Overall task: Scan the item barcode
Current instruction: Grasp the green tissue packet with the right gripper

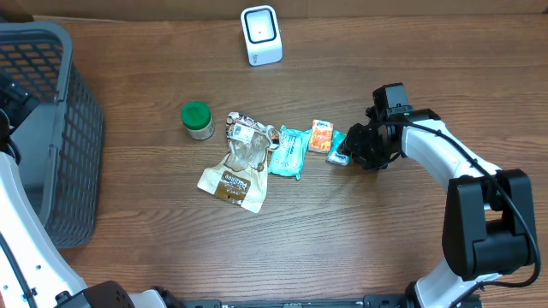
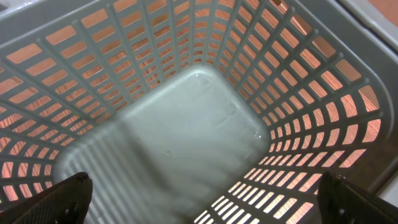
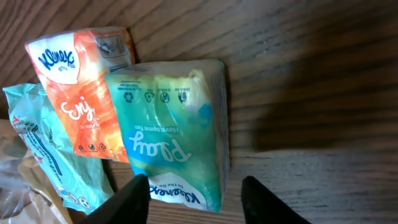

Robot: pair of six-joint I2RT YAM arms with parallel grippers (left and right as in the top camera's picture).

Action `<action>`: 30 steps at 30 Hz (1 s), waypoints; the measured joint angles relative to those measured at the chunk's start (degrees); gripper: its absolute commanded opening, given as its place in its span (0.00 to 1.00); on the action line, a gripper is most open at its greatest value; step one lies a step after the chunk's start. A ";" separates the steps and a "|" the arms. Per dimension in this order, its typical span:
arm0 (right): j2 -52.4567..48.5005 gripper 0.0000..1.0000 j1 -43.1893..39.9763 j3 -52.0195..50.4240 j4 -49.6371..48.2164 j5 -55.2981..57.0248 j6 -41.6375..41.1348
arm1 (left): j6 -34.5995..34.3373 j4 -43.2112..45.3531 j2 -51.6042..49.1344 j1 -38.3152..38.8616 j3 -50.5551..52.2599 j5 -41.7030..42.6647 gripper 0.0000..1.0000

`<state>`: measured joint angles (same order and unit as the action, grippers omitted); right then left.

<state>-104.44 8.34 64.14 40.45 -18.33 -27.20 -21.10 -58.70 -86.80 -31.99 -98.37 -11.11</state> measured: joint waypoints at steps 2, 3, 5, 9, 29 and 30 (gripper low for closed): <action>0.00 0.44 0.00 -0.42 -0.63 0.20 0.09 | 0.00 0.00 0.00 0.00 0.00 0.00 1.00; 0.00 0.44 0.00 -0.87 -1.20 0.28 0.20 | 0.00 0.00 0.00 0.00 0.00 0.00 1.00; 0.02 0.45 0.00 -2.51 -2.93 0.28 0.28 | 0.00 0.00 0.00 0.00 0.00 0.00 1.00; 0.20 0.44 -0.07 -5.73 -6.14 -0.33 0.20 | 0.00 0.00 0.00 0.00 0.00 0.00 1.00; 3.82 0.04 -1.55 -2.75 7.37 -8.31 6.49 | 0.00 -0.02 0.00 0.00 0.00 0.02 1.00; 4.48 0.04 -1.97 -2.29 7.72 -9.68 7.17 | 0.00 0.00 0.00 0.00 0.00 0.02 1.00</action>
<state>-99.96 6.37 61.84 48.16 -28.01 -20.03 -21.10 -58.70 -86.80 -31.99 -98.37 -11.09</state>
